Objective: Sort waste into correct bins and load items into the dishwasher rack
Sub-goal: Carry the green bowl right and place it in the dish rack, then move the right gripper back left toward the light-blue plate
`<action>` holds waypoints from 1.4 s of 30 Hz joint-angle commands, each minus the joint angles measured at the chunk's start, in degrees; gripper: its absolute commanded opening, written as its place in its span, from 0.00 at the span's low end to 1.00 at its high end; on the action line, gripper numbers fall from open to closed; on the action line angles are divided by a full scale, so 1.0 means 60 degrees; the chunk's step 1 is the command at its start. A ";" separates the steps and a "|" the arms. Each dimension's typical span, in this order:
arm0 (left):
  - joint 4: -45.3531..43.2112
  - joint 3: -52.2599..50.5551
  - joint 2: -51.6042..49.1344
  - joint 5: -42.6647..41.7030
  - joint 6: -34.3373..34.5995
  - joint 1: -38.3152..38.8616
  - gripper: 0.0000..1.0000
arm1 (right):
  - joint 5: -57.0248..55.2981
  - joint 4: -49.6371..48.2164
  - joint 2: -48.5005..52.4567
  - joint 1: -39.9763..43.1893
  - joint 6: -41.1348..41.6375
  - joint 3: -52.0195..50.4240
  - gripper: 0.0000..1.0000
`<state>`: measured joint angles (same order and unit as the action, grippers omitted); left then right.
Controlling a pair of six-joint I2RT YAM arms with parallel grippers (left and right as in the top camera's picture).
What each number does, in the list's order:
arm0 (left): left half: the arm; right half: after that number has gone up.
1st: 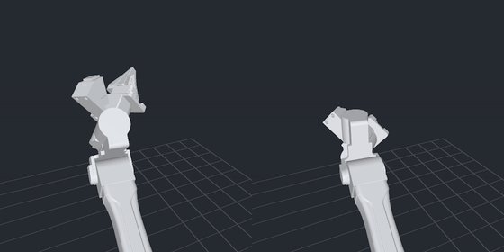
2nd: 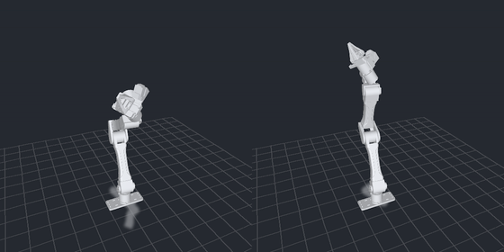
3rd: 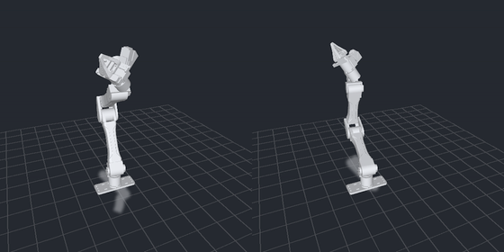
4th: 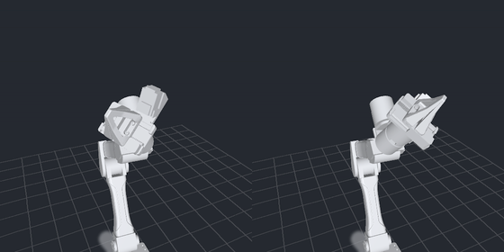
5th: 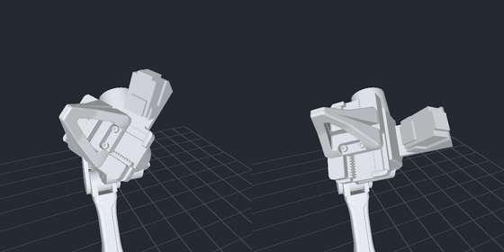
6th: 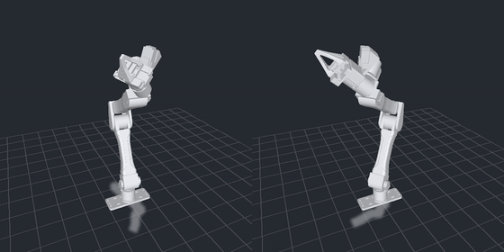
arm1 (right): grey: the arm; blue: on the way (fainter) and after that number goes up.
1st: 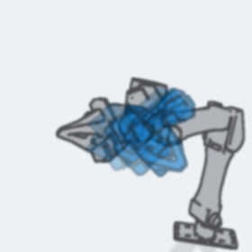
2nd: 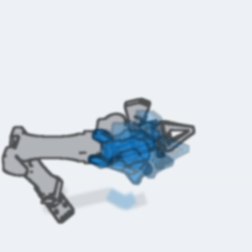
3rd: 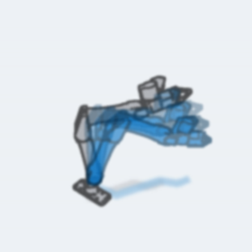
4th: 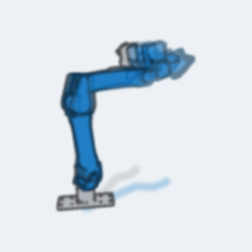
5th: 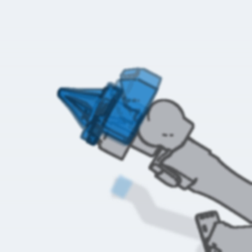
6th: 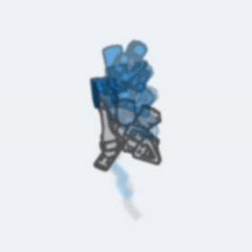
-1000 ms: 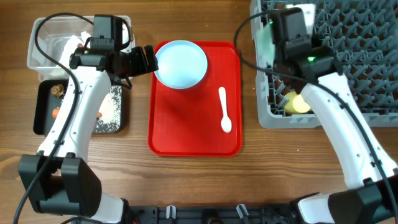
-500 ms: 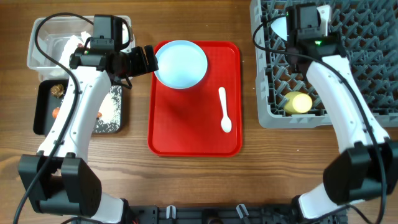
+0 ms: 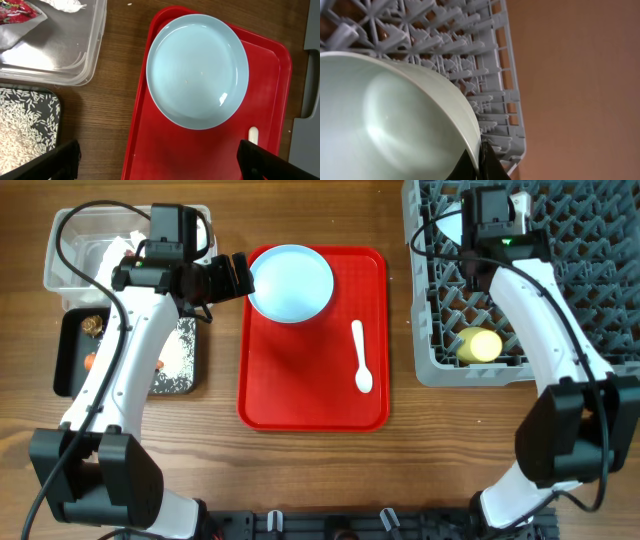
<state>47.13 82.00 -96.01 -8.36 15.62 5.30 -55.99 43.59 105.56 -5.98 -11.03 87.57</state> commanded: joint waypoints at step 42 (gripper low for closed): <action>-0.0018 0.0069 0.0062 0.0091 0.0084 0.0029 1.00 | 0.1016 -0.0164 0.0980 -0.1967 -0.1370 0.0015 1.00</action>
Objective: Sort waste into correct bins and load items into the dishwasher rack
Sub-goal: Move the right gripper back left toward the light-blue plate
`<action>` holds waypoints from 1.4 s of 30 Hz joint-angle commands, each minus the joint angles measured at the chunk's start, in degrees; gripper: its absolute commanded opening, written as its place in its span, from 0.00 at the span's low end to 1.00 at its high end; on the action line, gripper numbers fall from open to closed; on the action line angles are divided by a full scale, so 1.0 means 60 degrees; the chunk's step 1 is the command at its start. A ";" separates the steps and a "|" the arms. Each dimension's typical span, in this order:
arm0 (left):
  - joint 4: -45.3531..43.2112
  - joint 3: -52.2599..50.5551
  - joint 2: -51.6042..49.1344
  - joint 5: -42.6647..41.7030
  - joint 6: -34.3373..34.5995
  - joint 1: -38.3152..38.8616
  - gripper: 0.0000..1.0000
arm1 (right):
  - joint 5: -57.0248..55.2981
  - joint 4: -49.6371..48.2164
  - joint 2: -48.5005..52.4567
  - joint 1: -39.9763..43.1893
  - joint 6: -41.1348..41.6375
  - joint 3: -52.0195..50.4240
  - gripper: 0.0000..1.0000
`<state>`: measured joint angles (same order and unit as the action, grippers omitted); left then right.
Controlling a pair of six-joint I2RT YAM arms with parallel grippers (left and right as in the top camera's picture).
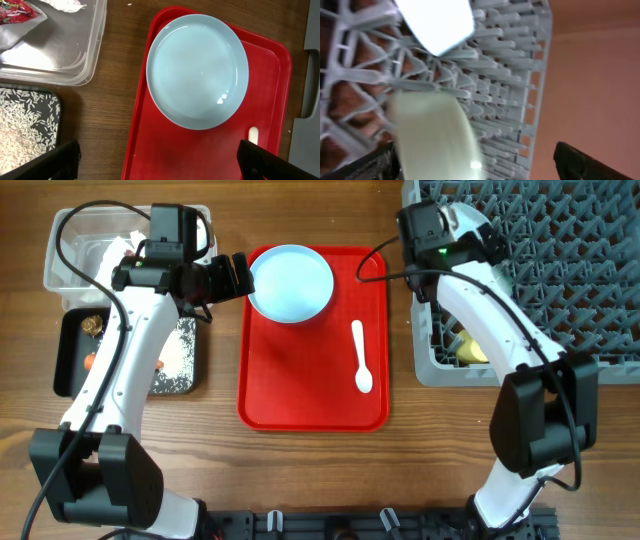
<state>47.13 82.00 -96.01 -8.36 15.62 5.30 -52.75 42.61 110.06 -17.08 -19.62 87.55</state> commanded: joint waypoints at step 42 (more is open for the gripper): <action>-0.0018 0.0069 0.0062 0.0091 0.0084 0.0029 1.00 | 1.0429 -0.4011 0.1763 -0.1126 0.5858 0.0015 0.71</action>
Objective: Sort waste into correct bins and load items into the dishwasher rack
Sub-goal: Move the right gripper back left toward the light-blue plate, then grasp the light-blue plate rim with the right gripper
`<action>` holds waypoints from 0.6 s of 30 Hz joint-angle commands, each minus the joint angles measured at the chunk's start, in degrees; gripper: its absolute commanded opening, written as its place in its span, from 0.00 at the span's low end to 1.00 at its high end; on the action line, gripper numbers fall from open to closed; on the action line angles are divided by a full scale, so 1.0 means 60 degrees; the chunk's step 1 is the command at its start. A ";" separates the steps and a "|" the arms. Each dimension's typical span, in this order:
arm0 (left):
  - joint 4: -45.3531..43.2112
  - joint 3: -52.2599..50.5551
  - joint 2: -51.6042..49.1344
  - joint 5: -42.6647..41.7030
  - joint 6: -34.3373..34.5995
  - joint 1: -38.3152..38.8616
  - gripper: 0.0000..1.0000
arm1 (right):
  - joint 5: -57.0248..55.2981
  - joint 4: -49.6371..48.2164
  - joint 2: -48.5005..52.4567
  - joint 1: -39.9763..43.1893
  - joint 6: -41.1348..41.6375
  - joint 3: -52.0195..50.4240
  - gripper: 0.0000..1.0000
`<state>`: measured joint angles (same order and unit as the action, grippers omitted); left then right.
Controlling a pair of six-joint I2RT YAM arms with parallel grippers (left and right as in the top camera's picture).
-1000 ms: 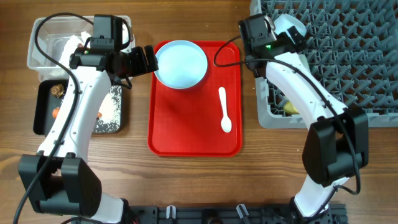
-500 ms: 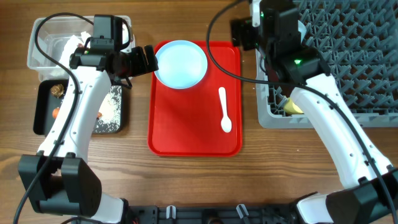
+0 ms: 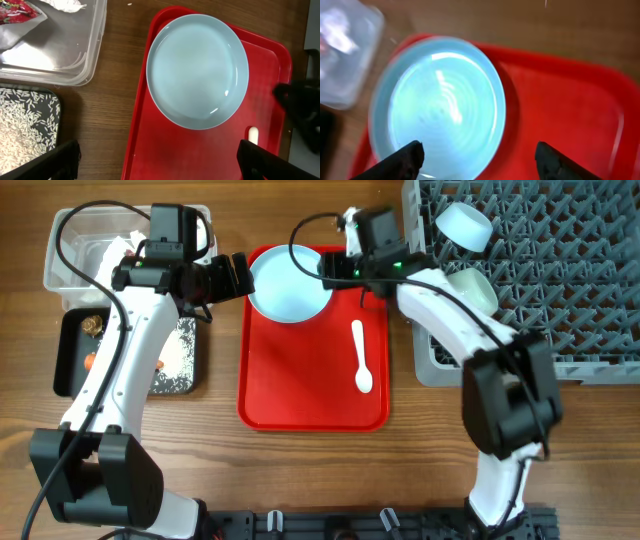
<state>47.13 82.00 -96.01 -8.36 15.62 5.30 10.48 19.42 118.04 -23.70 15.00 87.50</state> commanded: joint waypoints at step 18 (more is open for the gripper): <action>-0.0018 0.0069 0.0062 0.0091 0.0084 0.0029 1.00 | -0.1599 0.0033 0.1727 -0.0022 -0.0503 0.0022 0.46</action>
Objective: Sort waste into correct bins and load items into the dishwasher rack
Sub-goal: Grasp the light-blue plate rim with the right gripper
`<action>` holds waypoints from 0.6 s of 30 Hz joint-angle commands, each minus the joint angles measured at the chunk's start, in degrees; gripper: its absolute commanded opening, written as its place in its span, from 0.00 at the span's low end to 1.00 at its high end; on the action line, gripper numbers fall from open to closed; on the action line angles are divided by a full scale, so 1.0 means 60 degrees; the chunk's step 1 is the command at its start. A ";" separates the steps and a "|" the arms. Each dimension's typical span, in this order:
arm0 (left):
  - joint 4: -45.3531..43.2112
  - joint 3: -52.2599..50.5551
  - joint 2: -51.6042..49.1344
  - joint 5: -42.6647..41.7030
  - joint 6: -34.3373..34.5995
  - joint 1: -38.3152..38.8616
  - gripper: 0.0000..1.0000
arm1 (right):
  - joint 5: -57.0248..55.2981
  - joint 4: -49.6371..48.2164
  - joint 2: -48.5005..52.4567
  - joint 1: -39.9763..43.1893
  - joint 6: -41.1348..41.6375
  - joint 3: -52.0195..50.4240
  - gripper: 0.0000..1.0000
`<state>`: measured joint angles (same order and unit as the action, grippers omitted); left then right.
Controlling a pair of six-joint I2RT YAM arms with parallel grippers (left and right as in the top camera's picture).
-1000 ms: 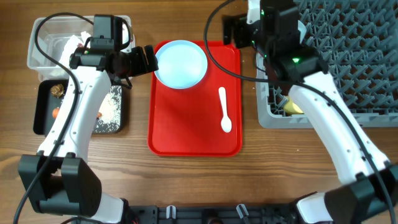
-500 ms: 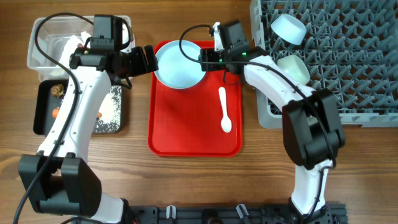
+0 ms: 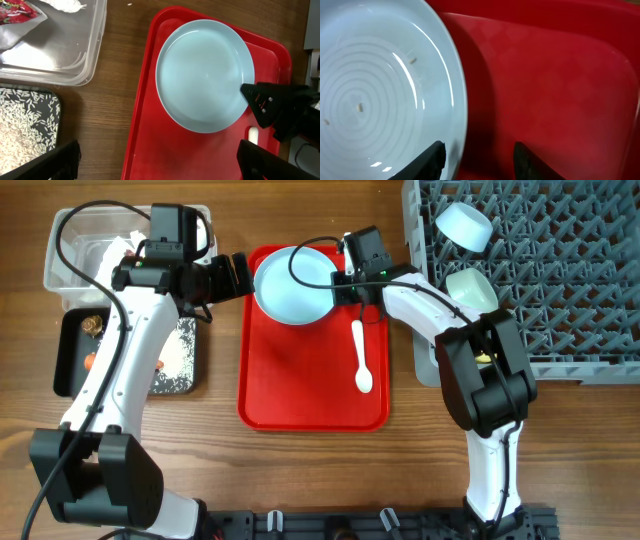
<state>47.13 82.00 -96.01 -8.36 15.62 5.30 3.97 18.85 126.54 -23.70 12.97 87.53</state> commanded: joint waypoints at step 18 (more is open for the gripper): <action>-0.0018 0.0069 0.0062 0.0091 0.0084 0.0029 1.00 | 0.0528 0.2725 0.0306 -0.0011 -0.0142 0.0022 0.04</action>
<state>47.13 82.00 -96.01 -8.34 15.62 5.30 5.23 32.97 125.80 -23.57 12.23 89.65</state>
